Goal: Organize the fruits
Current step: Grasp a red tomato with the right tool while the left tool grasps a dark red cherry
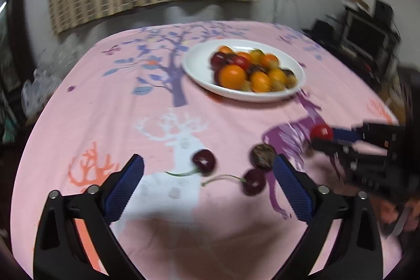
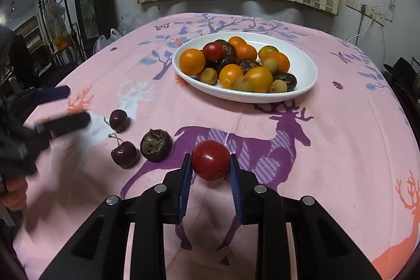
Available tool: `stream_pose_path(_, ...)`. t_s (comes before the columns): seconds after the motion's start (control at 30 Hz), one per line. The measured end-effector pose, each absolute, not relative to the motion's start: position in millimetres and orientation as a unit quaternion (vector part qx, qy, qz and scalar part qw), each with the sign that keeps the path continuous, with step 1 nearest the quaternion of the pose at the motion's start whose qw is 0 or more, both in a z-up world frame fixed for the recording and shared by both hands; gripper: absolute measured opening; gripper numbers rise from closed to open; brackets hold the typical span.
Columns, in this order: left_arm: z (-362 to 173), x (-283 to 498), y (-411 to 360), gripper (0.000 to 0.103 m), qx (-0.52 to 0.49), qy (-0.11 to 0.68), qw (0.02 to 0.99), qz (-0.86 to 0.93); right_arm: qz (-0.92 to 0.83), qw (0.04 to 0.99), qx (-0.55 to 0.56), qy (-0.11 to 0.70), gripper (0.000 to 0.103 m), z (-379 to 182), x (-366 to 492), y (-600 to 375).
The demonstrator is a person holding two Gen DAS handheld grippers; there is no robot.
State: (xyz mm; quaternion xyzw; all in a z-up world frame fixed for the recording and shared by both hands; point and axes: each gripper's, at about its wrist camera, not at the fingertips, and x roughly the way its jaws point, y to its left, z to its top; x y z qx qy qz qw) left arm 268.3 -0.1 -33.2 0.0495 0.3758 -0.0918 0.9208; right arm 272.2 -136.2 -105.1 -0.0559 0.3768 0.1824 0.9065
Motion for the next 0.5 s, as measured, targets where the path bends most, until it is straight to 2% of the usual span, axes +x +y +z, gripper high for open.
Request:
stream_pose_path(0.07, -42, 267, -13, 0.066, 0.070, 0.391, 0.910, -0.120, 0.183, 0.907, -0.056, 0.376, 0.029, -104, 272, -136)
stream_pose_path(0.17, -54, 269, -22, 0.053, 0.075, 0.409, 0.899, -0.140, 0.181, 0.907, -0.056, 0.375, 0.029, -103, 272, -136)
stream_pose_path(0.4, -68, 271, -37, 0.047, 0.093, 0.420, 0.887, -0.168, 0.184, 0.909, -0.053, 0.371, 0.029, -100, 269, -136)
stream_pose_path(0.5, -76, 275, -40, 0.036, 0.102, 0.430, 0.883, -0.160, 0.184, 0.910, -0.051, 0.368, 0.029, -98, 268, -137)
